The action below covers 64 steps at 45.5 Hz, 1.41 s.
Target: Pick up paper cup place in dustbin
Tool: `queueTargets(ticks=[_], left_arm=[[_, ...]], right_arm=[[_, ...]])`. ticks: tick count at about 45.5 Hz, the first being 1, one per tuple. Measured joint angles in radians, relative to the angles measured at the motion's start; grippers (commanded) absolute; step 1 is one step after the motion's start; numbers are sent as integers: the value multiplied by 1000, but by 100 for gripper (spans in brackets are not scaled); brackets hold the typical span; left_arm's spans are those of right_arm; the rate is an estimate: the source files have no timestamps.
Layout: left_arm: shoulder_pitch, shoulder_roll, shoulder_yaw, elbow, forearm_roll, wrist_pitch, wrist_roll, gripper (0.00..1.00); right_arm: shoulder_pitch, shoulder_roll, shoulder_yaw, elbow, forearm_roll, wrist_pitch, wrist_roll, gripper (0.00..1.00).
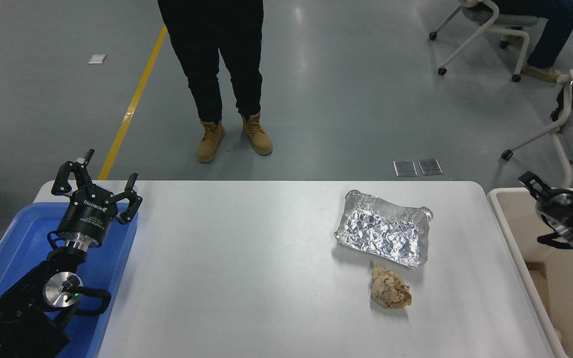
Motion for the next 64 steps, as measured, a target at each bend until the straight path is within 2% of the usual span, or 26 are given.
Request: queueTargets(ticks=[14, 36, 50, 64], left_arm=[[0, 0, 0, 0, 0, 0, 0, 98], [0, 0, 0, 1, 0, 0, 0, 98], [0, 0, 0, 1, 0, 1, 0, 98], [0, 1, 0, 1, 0, 1, 0, 98]], right_arm=[[321, -12, -160, 326, -29, 36, -1, 100], [853, -10, -322, 812, -27, 268, -3, 100], [1081, -8, -364, 999, -27, 445, -3, 100], [1217, -5, -369, 1061, -31, 619, -2, 100]])
